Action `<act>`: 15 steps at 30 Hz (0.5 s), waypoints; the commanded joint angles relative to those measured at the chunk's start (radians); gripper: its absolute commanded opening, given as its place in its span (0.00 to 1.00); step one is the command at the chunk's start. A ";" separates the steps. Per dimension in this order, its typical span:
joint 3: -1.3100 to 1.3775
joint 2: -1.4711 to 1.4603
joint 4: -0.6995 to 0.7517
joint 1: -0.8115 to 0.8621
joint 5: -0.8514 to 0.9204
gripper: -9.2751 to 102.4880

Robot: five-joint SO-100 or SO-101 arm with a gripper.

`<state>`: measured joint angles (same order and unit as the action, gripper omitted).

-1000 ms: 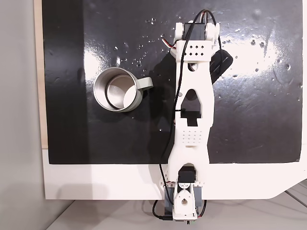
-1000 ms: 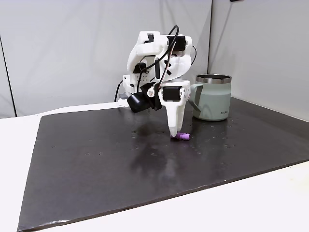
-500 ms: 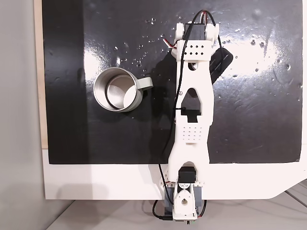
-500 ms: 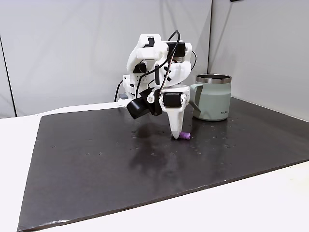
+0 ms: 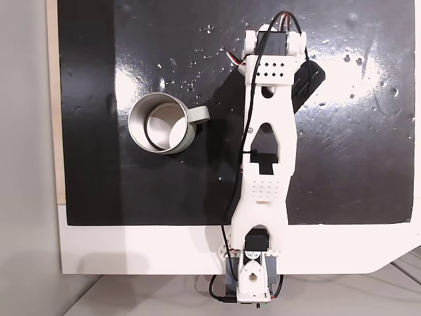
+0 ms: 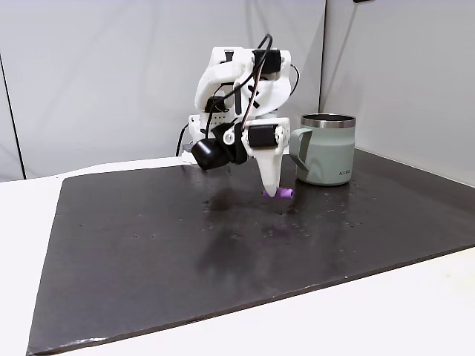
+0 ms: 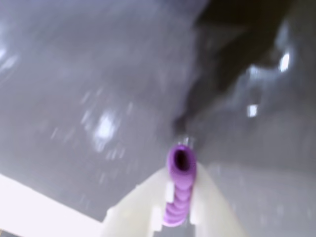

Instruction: Grasp a pengrip and put it in the cup.

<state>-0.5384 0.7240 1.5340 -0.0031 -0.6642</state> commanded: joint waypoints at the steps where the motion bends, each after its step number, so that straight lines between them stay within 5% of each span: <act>1: -0.048 0.212 0.008 0.015 0.026 0.08; 15: -0.249 0.640 0.017 -0.110 0.133 0.08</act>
<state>-0.7793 1.2594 1.5447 -0.0414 -0.5584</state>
